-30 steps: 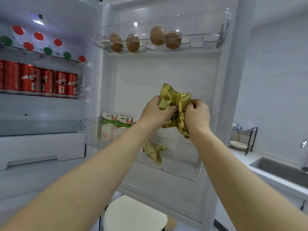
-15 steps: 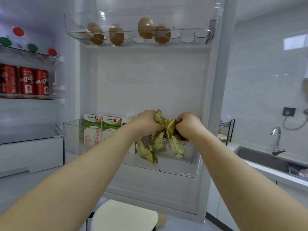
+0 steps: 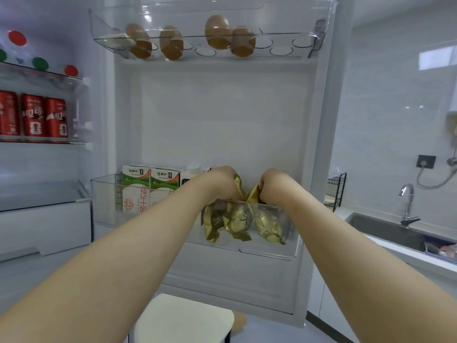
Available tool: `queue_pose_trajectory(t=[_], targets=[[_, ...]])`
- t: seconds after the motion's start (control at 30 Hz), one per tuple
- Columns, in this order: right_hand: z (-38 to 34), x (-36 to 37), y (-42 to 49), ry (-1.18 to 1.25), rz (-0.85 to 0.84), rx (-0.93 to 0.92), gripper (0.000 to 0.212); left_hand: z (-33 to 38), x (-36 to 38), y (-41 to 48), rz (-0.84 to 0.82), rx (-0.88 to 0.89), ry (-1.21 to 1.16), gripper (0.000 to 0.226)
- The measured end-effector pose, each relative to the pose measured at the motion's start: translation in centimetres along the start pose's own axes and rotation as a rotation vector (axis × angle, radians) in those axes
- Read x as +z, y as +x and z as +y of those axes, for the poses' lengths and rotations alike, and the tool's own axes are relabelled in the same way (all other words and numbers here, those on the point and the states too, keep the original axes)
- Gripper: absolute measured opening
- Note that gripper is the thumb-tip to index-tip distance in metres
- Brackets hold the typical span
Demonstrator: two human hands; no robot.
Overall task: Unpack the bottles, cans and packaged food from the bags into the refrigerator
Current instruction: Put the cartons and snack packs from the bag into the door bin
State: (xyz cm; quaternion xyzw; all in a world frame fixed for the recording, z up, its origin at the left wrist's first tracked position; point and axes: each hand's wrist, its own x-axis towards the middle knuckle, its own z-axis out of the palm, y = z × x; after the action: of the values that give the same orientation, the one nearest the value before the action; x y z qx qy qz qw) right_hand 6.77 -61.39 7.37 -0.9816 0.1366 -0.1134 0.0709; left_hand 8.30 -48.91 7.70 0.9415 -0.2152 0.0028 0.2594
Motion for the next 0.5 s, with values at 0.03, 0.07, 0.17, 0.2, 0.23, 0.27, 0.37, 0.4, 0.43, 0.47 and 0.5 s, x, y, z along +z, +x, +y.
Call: queue_pose_trajectory(t=[0.03, 0.07, 0.17, 0.2, 0.23, 0.27, 0.37, 0.4, 0.43, 0.47, 0.5], targets=[[-0.08, 0.00, 0.04, -0.020, -0.011, 0.001, 0.023, 0.06, 0.05, -0.13, 0.019, -0.003, 0.025, 0.034], [-0.18, -0.03, 0.05, -0.035, -0.023, -0.006, 0.018, 0.06, 0.11, -0.19, 0.035, -0.004, 0.035, 0.040], [-0.41, -0.05, 0.11, -0.059, -0.069, -0.029, 0.012, 0.01, 0.19, -0.25, 0.041, 0.001, -0.009, 0.056], [-0.46, 0.00, 0.06, -0.071, -0.088, -0.036, 0.020, -0.01, 0.19, -0.26, 0.039, 0.007, -0.013, 0.057], [-0.47, 0.07, 0.11, -0.075, -0.103, -0.040, 0.025, -0.02, 0.20, -0.29, 0.041, 0.018, -0.006, 0.055], [-0.49, 0.16, 0.11, -0.084, -0.108, -0.044, 0.028, -0.02, 0.19, -0.36, 0.043, 0.029, 0.006, 0.051], [-0.50, 0.51, 0.23, -0.092, -0.105, -0.041, 0.027, 0.06, 0.20, -0.37, 0.053, 0.046, 0.062, 0.038], [-0.48, 0.63, 0.41, -0.094, -0.097, -0.040, 0.026, 0.05, 0.22, -0.26, 0.061, 0.040, 0.090, 0.036], [-0.48, 0.73, 0.50, -0.088, -0.089, -0.038, 0.024, 0.05, 0.26, -0.10, 0.071, 0.035, 0.124, 0.034], [-0.46, 0.84, 0.64, -0.077, -0.076, -0.040, 0.022, -0.04, 0.35, 0.09, 0.083, 0.033, 0.159, 0.033], [-0.47, 0.86, 0.65, -0.057, -0.064, -0.039, 0.021, -0.10, 0.44, 0.25, 0.097, 0.035, 0.189, 0.031]])
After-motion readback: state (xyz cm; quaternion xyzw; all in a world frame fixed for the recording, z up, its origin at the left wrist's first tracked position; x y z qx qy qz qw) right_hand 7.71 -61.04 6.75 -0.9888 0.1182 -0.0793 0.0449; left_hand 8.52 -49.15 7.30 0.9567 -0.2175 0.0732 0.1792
